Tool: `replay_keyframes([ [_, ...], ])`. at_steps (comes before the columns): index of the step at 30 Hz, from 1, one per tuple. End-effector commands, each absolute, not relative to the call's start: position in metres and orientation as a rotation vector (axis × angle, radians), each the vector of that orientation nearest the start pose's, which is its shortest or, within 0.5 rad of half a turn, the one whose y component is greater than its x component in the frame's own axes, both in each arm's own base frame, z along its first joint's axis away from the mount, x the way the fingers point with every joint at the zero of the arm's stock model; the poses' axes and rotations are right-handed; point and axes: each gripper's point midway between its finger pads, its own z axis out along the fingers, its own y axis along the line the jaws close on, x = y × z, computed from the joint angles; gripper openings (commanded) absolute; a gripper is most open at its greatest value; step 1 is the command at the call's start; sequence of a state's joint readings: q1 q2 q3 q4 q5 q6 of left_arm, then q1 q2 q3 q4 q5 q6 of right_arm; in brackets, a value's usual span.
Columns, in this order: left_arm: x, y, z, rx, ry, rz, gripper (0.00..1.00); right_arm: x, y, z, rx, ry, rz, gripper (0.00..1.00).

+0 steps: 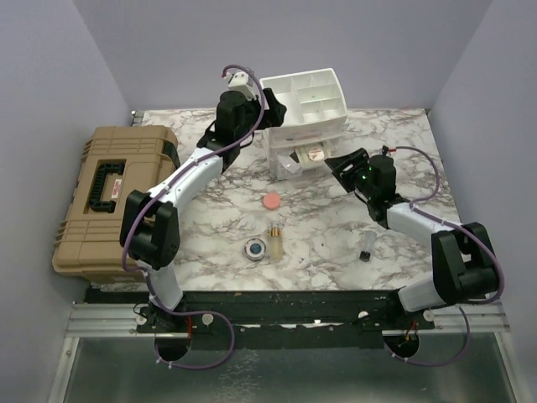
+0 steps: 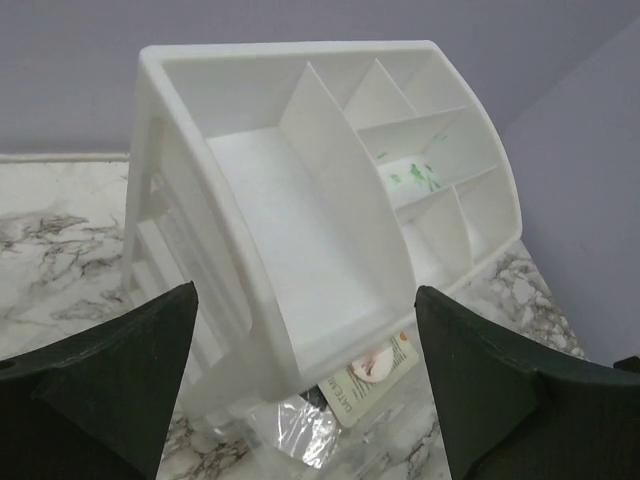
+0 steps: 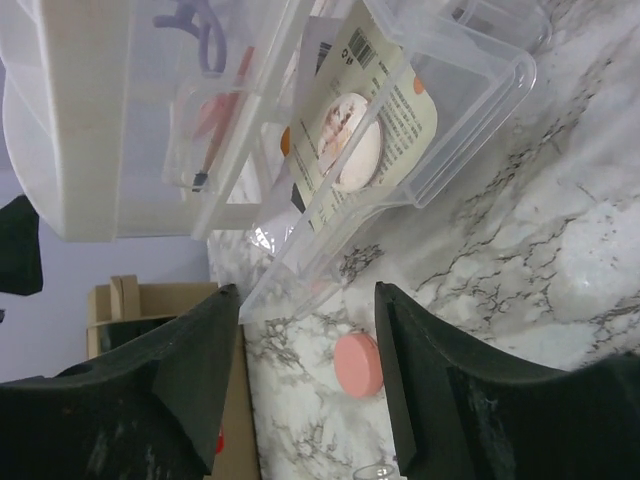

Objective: Organize the makeup
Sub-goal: Close the drawer in the storage box.

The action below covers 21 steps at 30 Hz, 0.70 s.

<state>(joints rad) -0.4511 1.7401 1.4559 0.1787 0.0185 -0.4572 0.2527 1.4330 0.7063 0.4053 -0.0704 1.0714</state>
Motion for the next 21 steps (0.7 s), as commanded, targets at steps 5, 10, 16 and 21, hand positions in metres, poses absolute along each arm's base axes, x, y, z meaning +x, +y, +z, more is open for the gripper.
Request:
replay_keyframes([
  [5, 0.528, -0.283, 0.256, 0.108, 1.869, -0.674, 0.78, 0.423, 0.181, 0.163, 0.754, 1.773, 1.211, 0.62],
  [10, 0.531, -0.278, 0.243, 0.1, 1.893, -0.629, 0.64, 0.428, 0.188, 0.149, 0.753, 1.827, 1.221, 0.59],
  [16, 0.527, -0.276, 0.239, 0.122, 1.922, -0.604, 0.39, 0.432, 0.197, 0.143, 0.7, 1.836, 1.263, 0.56],
  [21, 0.521, -0.279, 0.243, 0.141, 1.938, -0.627, 0.22, 0.436, 0.204, 0.142, 0.642, 1.833, 1.291, 0.49],
])
